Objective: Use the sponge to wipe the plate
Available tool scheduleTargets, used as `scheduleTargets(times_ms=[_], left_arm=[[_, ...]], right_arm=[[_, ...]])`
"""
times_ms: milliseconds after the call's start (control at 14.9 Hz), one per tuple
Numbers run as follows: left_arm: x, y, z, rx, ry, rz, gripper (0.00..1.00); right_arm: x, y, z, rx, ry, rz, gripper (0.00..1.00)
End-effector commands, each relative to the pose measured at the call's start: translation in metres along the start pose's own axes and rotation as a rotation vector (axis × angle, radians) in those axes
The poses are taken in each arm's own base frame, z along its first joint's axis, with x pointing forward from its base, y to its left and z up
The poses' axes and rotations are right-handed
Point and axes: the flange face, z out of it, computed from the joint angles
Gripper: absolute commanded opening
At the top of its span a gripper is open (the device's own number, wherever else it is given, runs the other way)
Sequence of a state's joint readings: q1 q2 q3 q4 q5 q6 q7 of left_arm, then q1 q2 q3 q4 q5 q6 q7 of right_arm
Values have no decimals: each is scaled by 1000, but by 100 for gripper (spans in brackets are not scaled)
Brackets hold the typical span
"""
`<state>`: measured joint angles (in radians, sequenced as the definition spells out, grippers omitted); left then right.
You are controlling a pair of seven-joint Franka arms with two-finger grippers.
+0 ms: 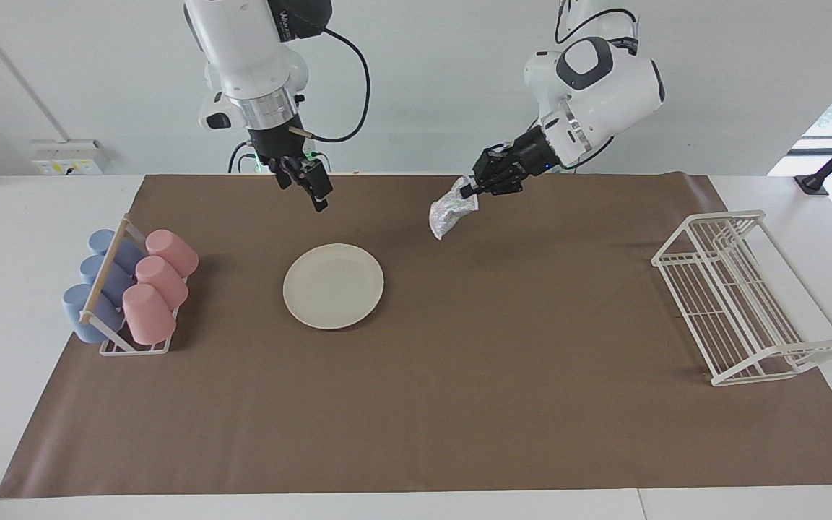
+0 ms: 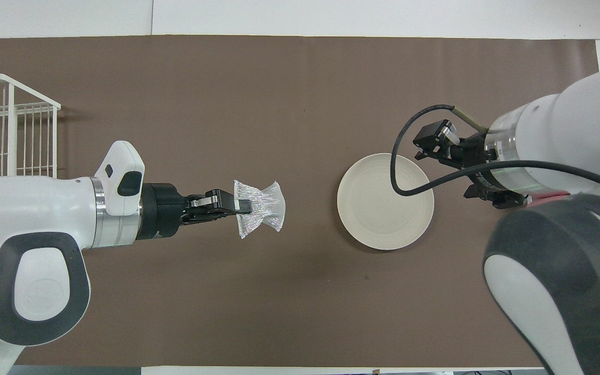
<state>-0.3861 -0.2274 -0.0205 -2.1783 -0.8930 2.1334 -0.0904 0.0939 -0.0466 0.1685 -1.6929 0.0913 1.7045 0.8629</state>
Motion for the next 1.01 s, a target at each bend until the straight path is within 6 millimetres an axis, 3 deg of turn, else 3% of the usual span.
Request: scheduleTargets(times_ms=[0,201,402,737,939], left_arm=[[23,-3,-19,200,-22,5,0],[43,-11,-45,406,-40,23,0],[51,-21,-67,645,-47,68,0],[59,-47,-93,1045,23,117,0],[76,-63,-104,1282,44,153,0]], right_arm=[[37,39,-5,-32,25,-247,100],[77,80,-9,-33,33,-383,100],[91,98,-11,-37,33,-486,100],[85,90,-11,-37,35,-566,100],[85,88,-10,-37,31,-585,100]])
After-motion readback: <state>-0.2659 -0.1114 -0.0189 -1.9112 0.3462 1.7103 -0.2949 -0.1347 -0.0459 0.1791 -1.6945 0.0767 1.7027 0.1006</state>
